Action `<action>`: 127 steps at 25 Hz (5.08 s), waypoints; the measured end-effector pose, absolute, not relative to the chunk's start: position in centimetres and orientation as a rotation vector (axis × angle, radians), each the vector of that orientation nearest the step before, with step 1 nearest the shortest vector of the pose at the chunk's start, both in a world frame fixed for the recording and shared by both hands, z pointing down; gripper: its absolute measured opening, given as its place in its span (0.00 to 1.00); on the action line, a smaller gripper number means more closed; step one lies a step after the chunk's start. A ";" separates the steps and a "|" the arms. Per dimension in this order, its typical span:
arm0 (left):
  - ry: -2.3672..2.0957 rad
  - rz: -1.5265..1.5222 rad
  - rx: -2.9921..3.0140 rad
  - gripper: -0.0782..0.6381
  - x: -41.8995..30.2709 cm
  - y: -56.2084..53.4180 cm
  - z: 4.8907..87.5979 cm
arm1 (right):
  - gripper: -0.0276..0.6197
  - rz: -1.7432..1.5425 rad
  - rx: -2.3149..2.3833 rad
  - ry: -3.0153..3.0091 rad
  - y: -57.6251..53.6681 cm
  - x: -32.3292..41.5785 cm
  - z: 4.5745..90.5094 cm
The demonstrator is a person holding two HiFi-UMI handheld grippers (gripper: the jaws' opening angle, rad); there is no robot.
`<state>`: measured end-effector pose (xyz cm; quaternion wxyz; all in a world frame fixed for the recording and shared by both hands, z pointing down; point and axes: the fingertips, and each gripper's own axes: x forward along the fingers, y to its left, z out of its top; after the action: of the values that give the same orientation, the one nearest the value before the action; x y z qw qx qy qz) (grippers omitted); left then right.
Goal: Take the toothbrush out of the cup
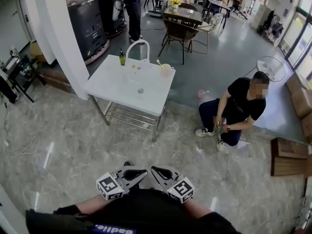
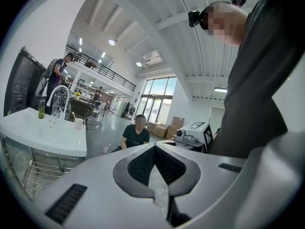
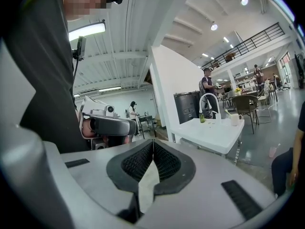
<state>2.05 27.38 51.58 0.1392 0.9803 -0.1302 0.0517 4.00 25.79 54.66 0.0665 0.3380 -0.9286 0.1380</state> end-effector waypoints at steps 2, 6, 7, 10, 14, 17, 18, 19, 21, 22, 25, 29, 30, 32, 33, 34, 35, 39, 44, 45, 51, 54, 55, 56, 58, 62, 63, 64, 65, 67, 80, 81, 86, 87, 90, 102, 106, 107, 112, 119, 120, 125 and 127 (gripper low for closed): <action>-0.361 0.144 2.838 0.12 2.2 26.6 51.7 | 0.06 0.420 1.035 -2.790 25.0 4.2 54.7; -0.325 0.168 2.854 0.12 2.0 24.5 52.0 | 0.06 0.416 1.087 -2.766 22.9 4.2 54.8; -0.326 0.183 2.853 0.12 1.9 23.8 52.0 | 0.06 0.416 1.098 -2.759 22.3 4.1 54.8; -0.284 0.163 2.868 0.12 1.5 22.0 51.8 | 0.06 0.436 1.121 -2.725 20.4 3.5 54.1; -0.226 0.157 2.882 0.12 0.9 18.9 51.7 | 0.06 0.416 1.166 -2.722 17.1 3.3 54.8; -0.195 0.132 2.863 0.12 0.7 16.8 51.1 | 0.06 0.435 1.198 -2.695 14.9 3.0 54.6; -0.185 0.126 2.862 0.12 0.5 16.1 51.0 | 0.06 0.439 1.202 -2.687 14.4 2.8 54.5; -0.177 0.123 2.862 0.12 0.4 15.6 50.9 | 0.06 0.443 1.205 -2.678 13.8 2.6 54.4; -0.165 0.120 2.866 0.12 0.0 14.4 51.1 | 0.06 0.460 1.209 -2.658 12.7 2.2 54.2; -0.161 0.116 2.866 0.12 -0.2 13.7 51.1 | 0.06 0.462 1.212 -2.651 12.2 2.0 54.2; -0.146 0.102 2.853 0.12 -0.6 11.9 50.7 | 0.06 0.426 1.230 -2.661 10.3 1.7 54.3; -0.107 0.095 2.876 0.12 -1.1 9.7 50.0 | 0.06 0.416 1.271 -2.628 8.2 1.5 53.2; -0.098 0.089 2.884 0.12 -1.2 9.2 49.8 | 0.06 0.416 1.282 -2.619 7.6 1.4 53.0; -0.078 0.077 2.894 0.12 -1.4 8.1 49.4 | 0.06 0.411 1.301 -2.610 6.5 1.2 52.8; -0.066 0.071 2.898 0.12 -1.5 7.6 49.2 | 0.06 0.414 1.308 -2.604 5.9 0.9 52.6; -0.054 0.065 2.901 0.12 -1.7 7.2 49.0 | 0.06 0.418 1.314 -2.597 5.4 0.7 52.4; -0.044 0.059 2.902 0.12 -1.9 6.7 49.0 | 0.06 0.419 1.320 -2.593 4.9 0.4 52.2; -0.021 0.053 2.898 0.12 -2.6 5.2 49.1 | 0.06 0.405 1.341 -2.597 3.4 -0.2 52.5; -0.015 0.034 2.893 0.12 -2.7 3.9 48.5 | 0.06 0.393 1.361 -2.609 2.1 -0.2 52.3; -0.013 0.031 2.890 0.12 -2.6 3.8 48.4 | 0.06 0.386 1.358 -2.612 2.0 -0.1 52.2; -0.057 0.028 2.887 0.12 -1.1 3.0 48.5 | 0.06 0.361 1.321 -2.652 1.0 1.3 52.4; -0.121 0.017 2.896 0.12 -0.5 2.2 48.1 | 0.06 0.347 1.282 -2.686 0.2 2.1 52.3; -0.145 0.014 2.898 0.12 -0.3 1.9 47.9 | 0.06 0.345 1.267 -2.695 0.0 2.4 52.0; -0.167 0.013 2.899 0.12 -0.1 1.6 47.8 | 0.06 0.333 1.252 -2.708 -0.3 2.7 51.9; -0.209 0.009 2.899 0.12 0.4 0.9 47.6 | 0.06 0.301 1.225 -2.736 -1.1 3.5 51.7; -0.280 0.014 2.884 0.12 2.0 -0.2 47.2 | 0.06 0.305 1.182 -2.772 -2.3 5.0 51.0; -0.291 0.020 2.884 0.12 2.4 -0.3 47.3 | 0.06 0.319 1.170 -2.776 -2.4 5.4 50.8; -0.304 0.027 2.883 0.12 2.7 -0.4 47.4 | 0.06 0.325 1.154 -2.782 -2.6 5.7 50.8; -0.319 0.033 2.880 0.12 3.0 -0.5 47.5 | 0.06 0.322 1.138 -2.789 -2.7 6.0 50.9; -0.352 0.039 2.873 0.12 3.6 -1.0 47.9 | 0.06 0.309 1.111 -2.805 -3.3 6.7 51.3; -0.498 0.016 2.806 0.12 6.9 -3.6 49.0 | 0.06 0.317 1.021 -2.853 -6.4 10.5 52.5; -0.503 0.017 2.803 0.12 7.1 -3.6 49.1 | 0.06 0.315 1.018 -2.851 -6.6 10.7 52.6; -0.524 0.020 2.793 0.12 6.9 -4.1 49.2 | 0.06 0.320 1.020 -2.831 -8.0 11.4 53.0; -0.526 0.019 2.792 0.12 6.7 -4.4 49.2 | 0.06 0.330 1.023 -2.823 -8.3 11.4 53.0; -0.519 0.006 2.792 0.12 6.2 -5.7 49.3 | 0.06 0.340 1.031 -2.798 -9.7 11.1 53.1; -0.381 -0.021 2.799 0.12 3.8 -12.6 49.7 | 0.07 0.293 1.135 -2.662 -17.8 9.0 53.2; -0.356 -0.031 2.795 0.12 3.1 -15.0 49.9 | 0.07 0.271 1.171 -2.616 -21.0 8.8 53.5; -0.353 -0.032 2.791 0.12 2.9 -15.5 50.0 | 0.07 0.268 1.183 -2.603 -21.8 8.7 53.5; -0.328 -0.028 2.777 0.12 2.1 -17.1 50.5 | 0.08 0.250 1.230 -2.534 -25.2 9.6 55.0; -0.330 -0.009 2.759 0.12 0.8 -18.6 51.4 | 0.13 0.195 1.274 -2.442 -30.1 11.8 56.4; -0.333 -0.007 2.755 0.12 0.6 -18.7 51.6 | 0.13 0.184 1.272 -2.429 -30.7 12.0 56.5; -0.352 -0.004 2.736 0.12 -0.2 -19.2 52.3 | 0.17 0.171 1.267 -2.387 -34.4 12.7 57.7; -0.364 -0.006 2.729 0.12 -0.5 -19.3 52.5 | 0.19 0.180 1.261 -2.376 -35.7 12.9 58.2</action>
<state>-0.48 -19.28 52.53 0.1929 0.9726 -0.1297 -0.0021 12.94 -35.74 58.24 0.2210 0.4563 -0.8595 0.0651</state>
